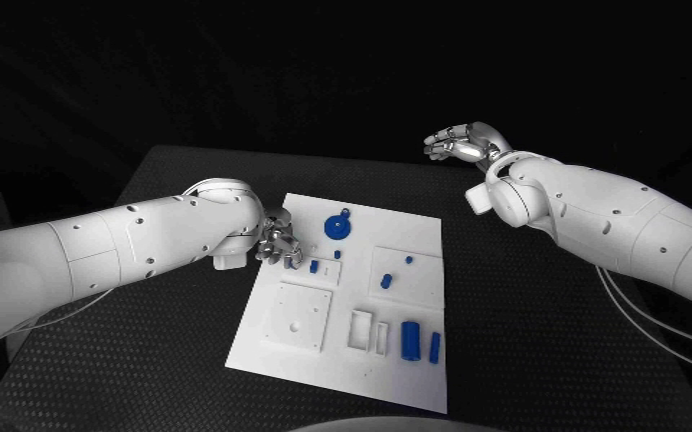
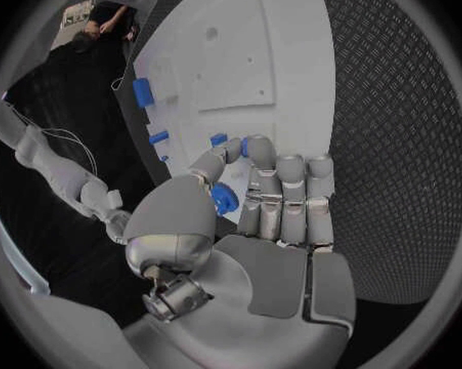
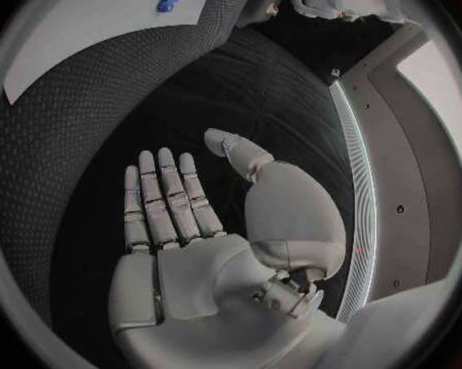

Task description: Assemble the parts on the task board

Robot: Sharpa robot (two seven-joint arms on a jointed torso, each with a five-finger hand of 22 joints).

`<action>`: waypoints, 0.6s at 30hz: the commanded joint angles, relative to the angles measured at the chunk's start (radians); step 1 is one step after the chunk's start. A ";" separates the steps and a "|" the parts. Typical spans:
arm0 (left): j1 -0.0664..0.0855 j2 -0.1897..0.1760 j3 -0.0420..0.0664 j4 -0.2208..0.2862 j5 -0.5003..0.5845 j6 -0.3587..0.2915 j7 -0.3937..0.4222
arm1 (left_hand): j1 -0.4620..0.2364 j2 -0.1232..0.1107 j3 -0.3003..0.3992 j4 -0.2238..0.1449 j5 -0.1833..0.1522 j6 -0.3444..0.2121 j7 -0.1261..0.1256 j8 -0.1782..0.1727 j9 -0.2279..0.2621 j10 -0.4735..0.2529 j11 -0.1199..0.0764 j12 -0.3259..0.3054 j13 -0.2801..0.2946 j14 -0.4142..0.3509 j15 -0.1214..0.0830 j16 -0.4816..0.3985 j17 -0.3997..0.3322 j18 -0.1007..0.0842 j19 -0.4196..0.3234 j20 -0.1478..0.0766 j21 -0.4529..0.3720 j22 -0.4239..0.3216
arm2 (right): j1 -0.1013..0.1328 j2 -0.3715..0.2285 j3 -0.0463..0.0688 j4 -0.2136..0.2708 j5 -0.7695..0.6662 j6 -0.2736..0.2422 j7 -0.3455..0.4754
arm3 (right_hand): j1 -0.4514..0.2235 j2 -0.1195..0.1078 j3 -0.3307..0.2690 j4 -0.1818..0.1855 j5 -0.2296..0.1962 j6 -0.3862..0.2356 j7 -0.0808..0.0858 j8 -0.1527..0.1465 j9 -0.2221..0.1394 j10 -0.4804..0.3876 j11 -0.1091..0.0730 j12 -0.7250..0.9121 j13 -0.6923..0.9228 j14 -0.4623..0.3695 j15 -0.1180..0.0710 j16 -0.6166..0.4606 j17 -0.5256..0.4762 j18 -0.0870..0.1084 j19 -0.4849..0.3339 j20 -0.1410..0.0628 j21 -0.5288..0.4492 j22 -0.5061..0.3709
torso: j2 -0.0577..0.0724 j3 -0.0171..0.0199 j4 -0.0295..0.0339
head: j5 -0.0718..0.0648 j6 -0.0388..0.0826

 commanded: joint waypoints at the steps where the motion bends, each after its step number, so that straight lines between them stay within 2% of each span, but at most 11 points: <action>1: -0.004 0.014 -0.004 -0.011 -0.018 0.020 -0.021 | 0.019 0.014 0.030 0.001 0.007 0.039 -0.037 0.003 0.035 0.034 -0.044 0.007 0.001 0.009 -0.014 0.007 0.002 0.018 0.003 -0.095 0.004 0.019 | 0.000 0.002 0.000 0.002 0.000 0.007 0.010 | -0.006 0.002 -0.007 0.002 0.005 0.002 0.006 0.003 -0.002 0.000 0.005 -0.002 -0.001 0.000 0.007 -0.001 -0.001 -0.017 0.000 0.000 -0.006 0.001 | 0.000 0.0008 -0.0006 | 0.001 -0.001; 11: -0.004 0.033 -0.004 -0.028 -0.019 0.036 -0.025 | 0.016 0.016 0.030 0.000 0.007 0.040 -0.037 0.003 0.037 0.034 -0.044 0.009 0.002 0.009 -0.014 0.009 0.002 0.018 0.004 -0.095 0.005 0.019 | 0.000 0.002 0.000 0.000 0.000 0.009 0.009 | -0.006 0.002 -0.006 0.002 0.006 0.002 0.006 0.003 -0.002 0.000 0.005 -0.002 -0.001 0.000 0.007 -0.001 -0.002 -0.017 0.000 0.000 -0.007 0.002 | 0.000 0.0006 -0.0023 | 0.000 -0.002; 18: -0.004 0.032 -0.003 -0.032 -0.028 0.021 -0.018 | 0.016 0.017 0.032 0.000 0.006 0.039 -0.037 0.003 0.038 0.033 -0.044 0.010 0.002 0.008 -0.014 0.009 0.002 0.018 0.004 -0.095 0.005 0.019 | 0.000 0.001 0.000 0.001 0.000 0.011 0.009 | -0.006 0.003 -0.006 0.002 0.006 0.002 0.006 0.003 -0.002 0.000 0.005 -0.002 -0.001 0.000 0.007 -0.001 -0.002 -0.017 0.000 0.000 -0.007 0.002 | 0.000 0.0002 0.0008 | -0.002 -0.001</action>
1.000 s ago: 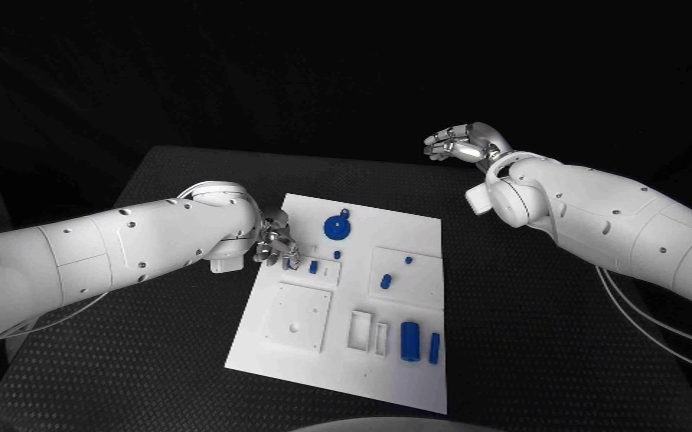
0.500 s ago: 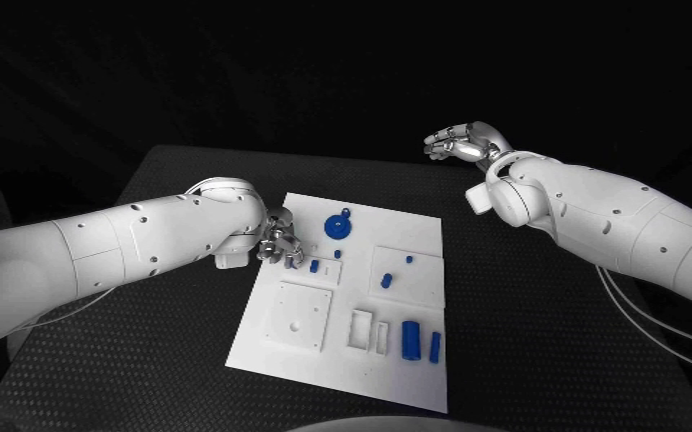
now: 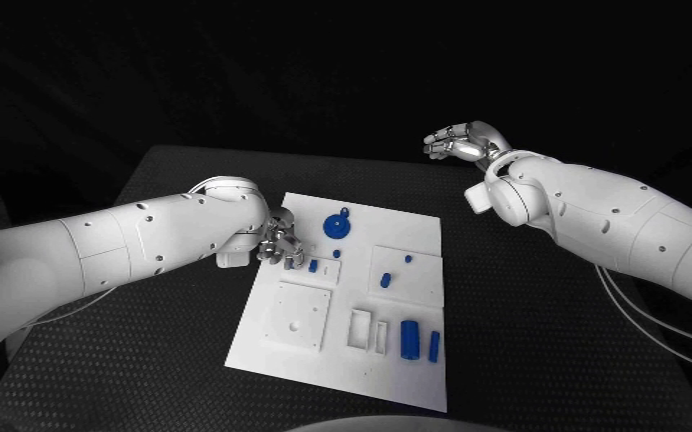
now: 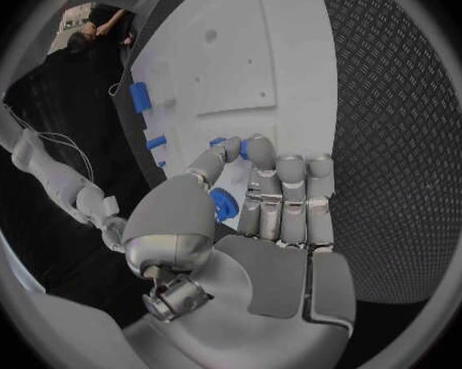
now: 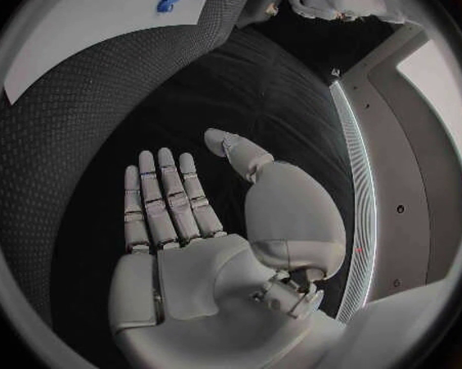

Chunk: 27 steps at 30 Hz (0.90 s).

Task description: Assemble the parts on the task board

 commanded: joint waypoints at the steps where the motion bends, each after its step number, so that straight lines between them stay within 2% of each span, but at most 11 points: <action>1: -0.004 0.002 -0.002 -0.006 -0.020 -0.019 0.001 | 0.014 0.018 0.032 0.000 0.002 0.031 -0.031 -0.003 0.002 0.031 -0.036 0.007 0.001 0.007 -0.015 0.005 0.001 0.019 0.004 -0.095 0.005 0.019 | 0.000 0.001 0.000 0.002 -0.001 0.011 0.009 | -0.006 0.003 -0.006 0.002 0.006 0.002 0.006 0.003 -0.002 0.000 0.005 -0.002 -0.001 0.000 0.007 -0.001 -0.002 -0.017 0.000 0.000 -0.007 0.001 | 0.000 -0.0004 0.0018 | -0.001 0.001; 11: -0.004 0.000 -0.002 -0.009 -0.010 -0.026 0.011 | 0.012 0.020 0.035 0.000 -0.003 0.029 -0.031 -0.004 0.005 0.028 -0.037 0.007 0.001 0.006 -0.016 0.006 0.001 0.020 0.005 -0.096 0.007 0.018 | -0.002 0.001 0.000 0.001 -0.001 0.012 0.009 | -0.006 0.004 -0.006 0.002 0.006 0.002 0.007 0.003 -0.002 0.000 0.005 -0.002 -0.001 0.000 0.007 -0.001 -0.002 -0.017 0.000 0.000 -0.008 0.002 | 0.000 -0.0018 0.0008 | -0.001 0.004; 27: 0.006 0.011 0.001 -0.033 0.003 -0.045 0.017 | 0.009 0.025 0.039 0.000 -0.014 0.025 -0.030 -0.005 0.011 0.023 -0.037 0.008 0.001 0.004 -0.018 0.006 0.000 0.020 0.004 -0.096 0.008 0.018 | -0.004 0.002 0.000 0.001 -0.001 0.016 0.008 | -0.008 0.005 -0.007 0.004 0.006 0.002 0.007 0.003 -0.002 0.000 0.006 -0.002 -0.001 -0.001 0.007 -0.001 -0.002 -0.017 0.000 0.000 -0.009 0.003 | 0.000 -0.0009 0.0017 | -0.003 0.004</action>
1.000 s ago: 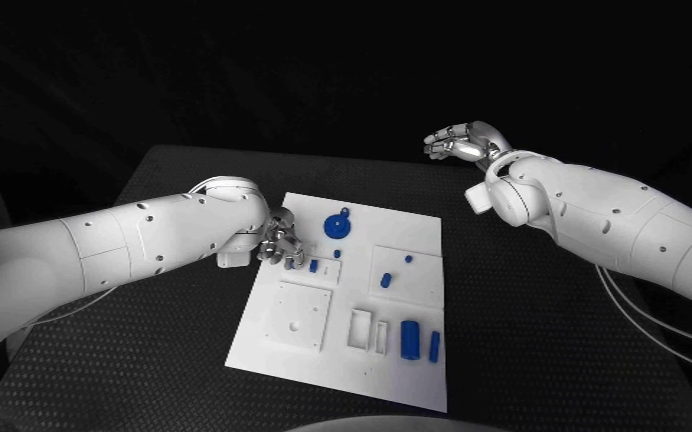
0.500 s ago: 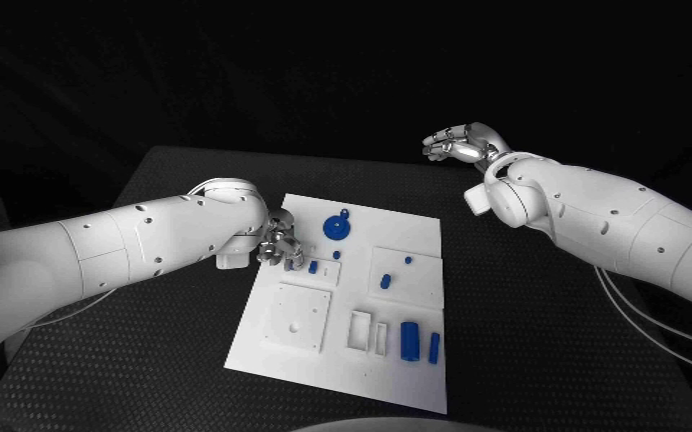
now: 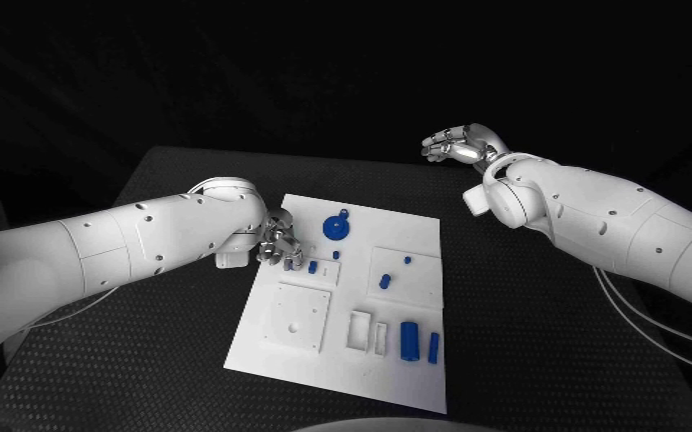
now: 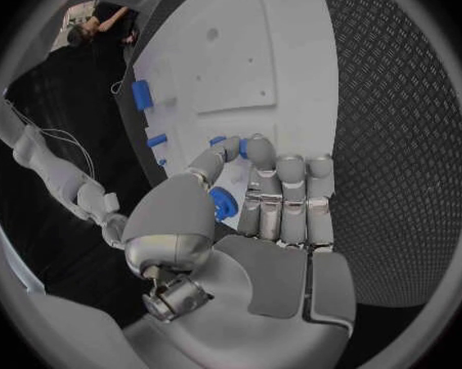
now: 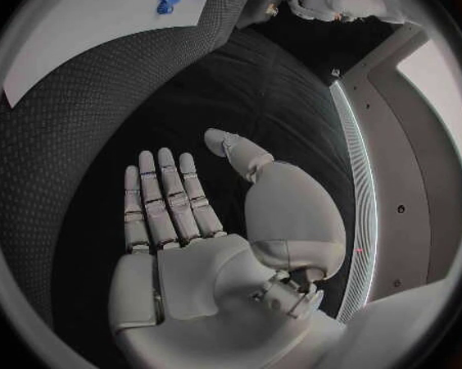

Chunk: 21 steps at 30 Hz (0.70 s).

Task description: Assemble the parts on the task board

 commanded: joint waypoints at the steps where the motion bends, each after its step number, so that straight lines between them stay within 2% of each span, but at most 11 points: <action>1: 0.005 0.005 0.003 -0.013 -0.013 -0.053 0.000 | 0.010 0.023 0.039 0.000 -0.001 0.021 -0.027 -0.003 0.001 0.020 -0.033 0.004 0.001 0.004 -0.018 0.006 0.000 0.020 0.004 -0.096 0.004 0.017 | -0.001 0.001 0.000 0.002 -0.001 0.016 0.008 | -0.008 0.005 -0.004 0.001 0.006 0.002 0.007 0.003 -0.001 0.000 0.006 -0.002 -0.001 -0.001 0.007 -0.001 -0.002 -0.017 0.000 0.000 -0.005 0.001 | 0.000 0.0004 0.0012 | 0.000 0.000; 5: 0.006 0.005 0.004 -0.016 -0.014 -0.057 0.000 | 0.009 0.023 0.039 0.000 -0.002 0.021 -0.027 -0.003 0.002 0.019 -0.033 0.004 0.001 0.004 -0.018 0.006 -0.001 0.020 0.004 -0.096 0.004 0.017 | -0.001 0.001 0.000 0.002 -0.001 0.016 0.008 | -0.008 0.005 -0.004 0.002 0.006 0.002 0.007 0.003 -0.001 0.000 0.006 -0.002 -0.001 -0.001 0.007 -0.001 -0.002 -0.017 0.000 0.000 -0.006 0.002 | 0.000 0.0007 0.0008 | 0.000 0.000; 8: 0.006 0.003 0.009 -0.015 -0.014 -0.065 0.001 | 0.009 0.023 0.039 0.000 -0.002 0.020 -0.027 -0.004 0.003 0.019 -0.033 0.004 0.001 0.003 -0.019 0.006 -0.001 0.020 0.004 -0.096 0.005 0.017 | -0.001 0.000 0.000 0.001 -0.001 0.016 0.008 | -0.009 0.005 -0.004 0.002 0.006 0.002 0.007 0.003 -0.001 0.000 0.006 -0.002 -0.001 -0.001 0.007 -0.001 -0.002 -0.017 0.000 0.000 -0.006 0.002 | 0.000 0.0002 0.0005 | 0.000 0.000; 16: 0.012 0.001 0.010 -0.014 -0.015 -0.077 0.004 | 0.008 0.022 0.040 0.000 -0.004 0.019 -0.027 -0.004 0.005 0.018 -0.033 0.004 0.000 0.003 -0.020 0.005 -0.002 0.021 0.005 -0.097 0.005 0.017 | -0.002 0.000 0.000 0.002 -0.001 0.019 0.008 | -0.009 0.005 -0.004 0.002 0.007 0.002 0.007 0.003 -0.002 0.000 0.006 -0.002 -0.001 -0.002 0.007 -0.001 -0.002 -0.017 0.000 0.000 -0.007 0.002 | 0.000 0.0006 0.0011 | 0.001 0.000; 21: 0.013 0.004 0.010 -0.017 -0.015 -0.059 0.006 | 0.007 0.021 0.040 0.000 -0.004 0.019 -0.027 -0.004 0.005 0.017 -0.032 0.004 0.000 0.003 -0.020 0.005 -0.002 0.021 0.005 -0.097 0.005 0.016 | -0.002 0.000 0.000 0.002 -0.001 0.022 0.007 | -0.009 0.005 -0.004 0.003 0.007 0.002 0.007 0.003 -0.002 0.000 0.006 -0.002 -0.001 -0.002 0.007 -0.001 -0.002 -0.018 -0.001 0.000 -0.007 0.003 | 0.000 0.0003 0.0016 | 0.002 0.002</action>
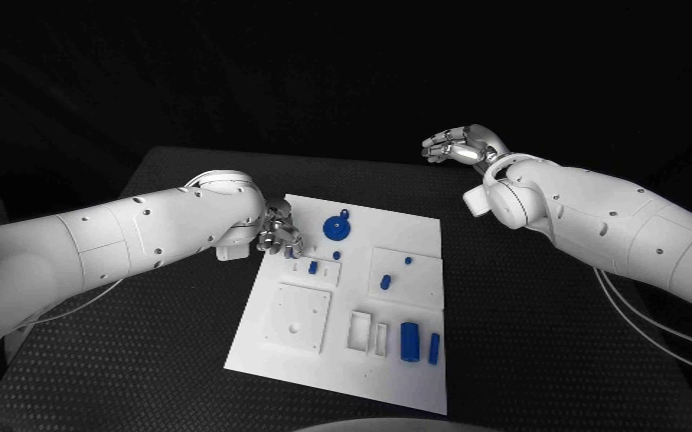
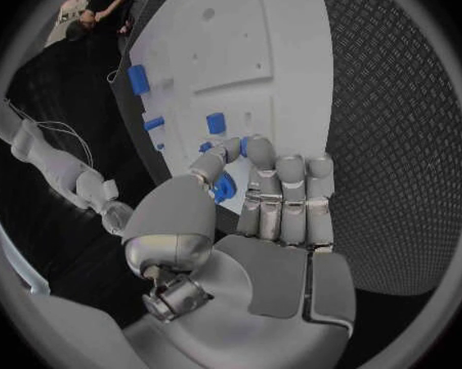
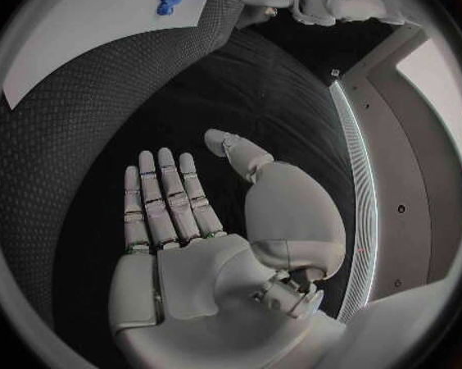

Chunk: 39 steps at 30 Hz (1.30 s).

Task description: Assemble the parts on the task board

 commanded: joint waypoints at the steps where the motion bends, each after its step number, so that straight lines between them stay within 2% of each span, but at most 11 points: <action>1: 0.001 0.003 0.000 -0.002 -0.010 -0.003 0.004 | 0.011 0.017 0.040 0.001 0.007 0.019 -0.025 0.003 0.005 0.018 -0.031 0.004 0.000 0.006 -0.018 0.004 -0.001 0.020 0.005 -0.097 0.005 0.017 | -0.001 0.001 0.000 0.001 -0.001 0.018 0.007 | -0.005 0.001 -0.004 0.003 0.007 0.002 0.007 0.003 -0.001 0.000 0.006 -0.002 -0.001 -0.002 0.007 -0.001 -0.001 -0.018 -0.001 0.000 -0.003 0.002 | 0.000 -0.0002 0.0003 | 0.001 0.001; 13: 0.003 0.024 -0.005 -0.034 -0.008 0.029 0.006 | 0.012 0.017 0.042 0.000 0.006 0.018 -0.025 0.002 0.006 0.017 -0.030 0.004 -0.001 0.005 -0.018 0.004 -0.002 0.021 0.005 -0.097 0.005 0.016 | -0.002 0.003 0.000 0.000 -0.001 0.018 0.007 | -0.006 0.001 -0.005 0.003 0.007 0.002 0.007 0.003 -0.001 0.000 0.006 -0.002 -0.001 -0.003 0.008 -0.001 -0.002 -0.018 -0.001 0.000 -0.004 0.002 | 0.000 -0.0001 -0.0002 | 0.005 0.001; 23: 0.004 0.039 -0.005 -0.058 -0.006 0.063 0.012 | 0.014 0.015 0.045 0.000 0.006 0.017 -0.025 0.001 0.009 0.017 -0.030 0.005 -0.001 0.004 -0.019 0.004 -0.003 0.021 0.003 -0.098 0.005 0.016 | -0.002 0.004 0.000 0.000 -0.001 0.018 0.007 | -0.006 0.001 -0.005 0.003 0.007 0.002 0.007 0.003 -0.001 0.000 0.006 -0.002 -0.001 -0.003 0.008 -0.001 -0.002 -0.018 -0.001 0.000 -0.005 0.003 | 0.000 -0.0004 -0.0009 | 0.006 0.000; 30: 0.005 0.036 -0.004 -0.068 0.023 0.064 0.013 | 0.016 0.013 0.047 0.000 0.006 0.017 -0.025 0.001 0.010 0.016 -0.030 0.006 -0.001 0.003 -0.019 0.005 -0.003 0.021 0.002 -0.098 0.005 0.016 | -0.002 0.005 0.000 0.002 -0.001 0.018 0.007 | -0.006 0.001 -0.005 0.004 0.008 0.002 0.007 0.003 -0.001 0.000 0.006 -0.002 -0.001 -0.003 0.008 -0.001 -0.002 -0.018 -0.001 0.000 -0.006 0.004 | 0.000 -0.0005 -0.0018 | 0.005 0.000; 38: 0.009 0.031 0.004 -0.076 0.063 0.011 0.024 | 0.017 0.012 0.048 0.000 0.005 0.017 -0.025 0.001 0.011 0.016 -0.030 0.006 -0.001 0.003 -0.019 0.005 -0.003 0.020 0.002 -0.098 0.005 0.016 | -0.003 0.005 0.000 0.001 -0.001 0.017 0.008 | -0.005 0.002 -0.005 0.004 0.008 0.002 0.007 0.003 -0.001 0.000 0.006 -0.002 -0.001 -0.003 0.008 -0.001 -0.002 -0.018 -0.002 0.000 -0.006 0.004 | -0.001 -0.0010 -0.0003 | 0.003 0.004; 39: 0.009 0.034 0.014 -0.081 0.068 0.007 0.028 | 0.016 0.012 0.047 0.001 0.004 0.017 -0.024 0.001 0.012 0.016 -0.030 0.006 -0.001 0.003 -0.019 0.005 -0.003 0.020 0.003 -0.098 0.005 0.016 | -0.003 0.006 0.000 0.001 -0.001 0.017 0.008 | -0.005 0.002 -0.005 0.004 0.008 0.002 0.007 0.003 -0.001 0.000 0.006 -0.002 -0.001 -0.004 0.008 -0.001 -0.002 -0.018 -0.002 0.000 -0.006 0.004 | 0.000 -0.0009 -0.0007 | 0.004 0.004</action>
